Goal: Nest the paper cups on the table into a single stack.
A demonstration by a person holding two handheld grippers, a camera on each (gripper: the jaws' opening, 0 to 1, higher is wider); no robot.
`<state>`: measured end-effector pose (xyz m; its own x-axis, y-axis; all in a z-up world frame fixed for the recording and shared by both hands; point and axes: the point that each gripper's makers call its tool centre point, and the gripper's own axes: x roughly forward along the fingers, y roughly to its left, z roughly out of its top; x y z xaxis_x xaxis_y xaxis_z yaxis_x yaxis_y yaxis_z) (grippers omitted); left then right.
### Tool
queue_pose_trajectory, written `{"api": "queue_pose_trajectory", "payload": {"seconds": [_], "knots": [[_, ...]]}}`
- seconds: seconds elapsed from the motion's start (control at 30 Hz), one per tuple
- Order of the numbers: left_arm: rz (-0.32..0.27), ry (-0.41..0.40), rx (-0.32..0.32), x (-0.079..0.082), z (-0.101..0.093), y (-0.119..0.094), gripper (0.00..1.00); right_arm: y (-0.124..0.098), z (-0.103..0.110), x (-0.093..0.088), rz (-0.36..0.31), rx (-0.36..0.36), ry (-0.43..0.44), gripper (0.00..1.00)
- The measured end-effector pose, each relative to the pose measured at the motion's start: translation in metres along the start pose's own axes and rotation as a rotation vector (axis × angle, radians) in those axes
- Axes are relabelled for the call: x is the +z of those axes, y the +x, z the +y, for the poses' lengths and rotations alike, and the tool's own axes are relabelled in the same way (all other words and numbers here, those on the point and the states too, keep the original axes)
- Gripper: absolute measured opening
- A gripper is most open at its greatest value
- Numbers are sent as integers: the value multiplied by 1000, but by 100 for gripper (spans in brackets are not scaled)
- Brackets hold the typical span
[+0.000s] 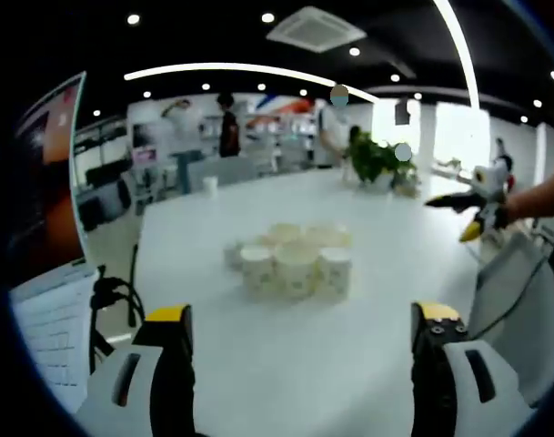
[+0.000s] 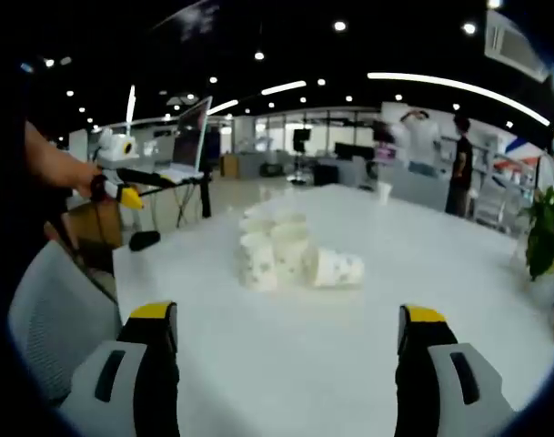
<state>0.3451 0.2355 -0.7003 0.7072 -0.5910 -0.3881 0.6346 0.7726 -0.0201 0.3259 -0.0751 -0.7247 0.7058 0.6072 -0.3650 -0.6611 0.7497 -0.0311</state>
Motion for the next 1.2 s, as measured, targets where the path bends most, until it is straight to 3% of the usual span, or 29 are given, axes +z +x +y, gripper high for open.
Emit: {"api": "queue_pose_trajectory", "payload": {"seconds": [1.2], "knots": [[-16,-3,3,6,-1,0,98,8,-2,11,3,11,-34,100]]}}
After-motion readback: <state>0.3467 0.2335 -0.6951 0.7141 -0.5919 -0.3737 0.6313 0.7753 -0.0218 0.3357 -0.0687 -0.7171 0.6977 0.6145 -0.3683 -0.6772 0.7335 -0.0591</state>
